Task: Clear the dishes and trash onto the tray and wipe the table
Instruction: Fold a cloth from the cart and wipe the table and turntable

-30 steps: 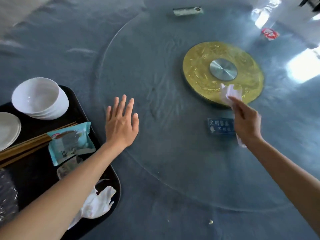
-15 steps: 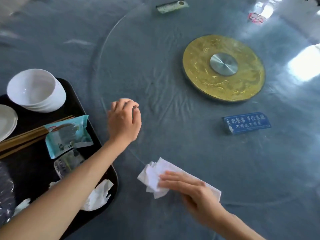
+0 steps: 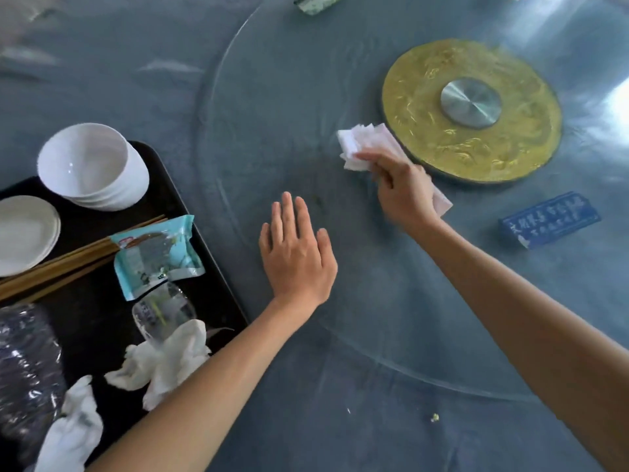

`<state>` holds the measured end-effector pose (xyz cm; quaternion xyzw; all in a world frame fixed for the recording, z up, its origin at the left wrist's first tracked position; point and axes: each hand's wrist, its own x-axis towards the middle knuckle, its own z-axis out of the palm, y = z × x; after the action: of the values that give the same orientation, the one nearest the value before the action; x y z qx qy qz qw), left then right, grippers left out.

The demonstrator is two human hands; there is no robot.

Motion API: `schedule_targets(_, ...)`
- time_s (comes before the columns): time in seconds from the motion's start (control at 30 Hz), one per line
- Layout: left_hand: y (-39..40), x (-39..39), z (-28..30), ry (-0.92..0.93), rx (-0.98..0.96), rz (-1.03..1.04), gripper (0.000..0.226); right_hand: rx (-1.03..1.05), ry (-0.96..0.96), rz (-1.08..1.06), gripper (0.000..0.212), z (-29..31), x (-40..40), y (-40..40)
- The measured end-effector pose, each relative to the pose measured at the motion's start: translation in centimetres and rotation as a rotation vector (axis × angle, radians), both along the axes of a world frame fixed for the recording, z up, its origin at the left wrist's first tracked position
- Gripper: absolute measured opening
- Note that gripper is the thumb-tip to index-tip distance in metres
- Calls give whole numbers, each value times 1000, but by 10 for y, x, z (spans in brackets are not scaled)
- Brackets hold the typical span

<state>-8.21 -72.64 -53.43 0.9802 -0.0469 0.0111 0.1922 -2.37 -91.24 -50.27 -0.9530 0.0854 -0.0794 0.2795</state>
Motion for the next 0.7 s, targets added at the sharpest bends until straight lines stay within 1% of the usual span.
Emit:
schedule_targets(0.03,8,4,4,-36,-117,-6,55,47,-9,70,43,0,-20,9)
schedule_targets(0.1,31,33,13,-139,-373,50,47,155,-11,222,45,-2,-76,22)
schedule_targets(0.13,43,56,14,-191,-430,88,43,195,0,303,47,-2,-109,28)
schedule_targets(0.17,53,80,14,-207,-409,103,39,234,22,388,51,-2,-142,34)
schedule_targets(0.2,61,101,14,-189,-324,79,38,276,51,458,56,-1,-171,35)
schedule_targets(0.23,64,117,11,-144,-200,11,39,321,90,491,62,1,-193,30)
schedule_targets(0.27,64,125,6,-88,-79,-72,43,386,117,462,65,6,-202,19)
schedule_targets(0.3,62,126,0,-41,15,-139,50,456,112,351,61,14,-196,4)
schedule_targets(0.33,60,124,-6,-4,83,-172,55,517,52,177,53,21,-179,-15)
schedule_targets(0.37,58,118,-10,20,124,-174,59,527,-39,-20,44,26,-153,-37)
schedule_targets(0.4,55,110,-14,29,146,-157,61,446,-117,-193,37,31,-120,-58)
schedule_targets(0.43,52,101,-15,32,160,-133,62,326,-171,-313,32,32,-84,-77)
schedule_targets(0.47,47,91,-15,33,165,-106,63,246,-187,-387,29,30,-49,-90)
schedule_targets(0.5,43,81,-13,30,161,-79,63,201,-171,-436,30,26,-18,-98)
schedule_targets(0.53,38,69,-11,20,149,-50,63,185,-125,-445,33,17,6,-100)
schedule_targets(0.6,29,46,-7,17,125,-13,63,53,-10,-416,37,0,34,-84)
schedule_targets(0.67,22,29,-1,33,120,-39,63,-60,23,-294,40,-2,38,-53)
schedule_targets(0.7,22,29,3,30,88,-55,62,-74,4,-176,43,-1,28,-35)
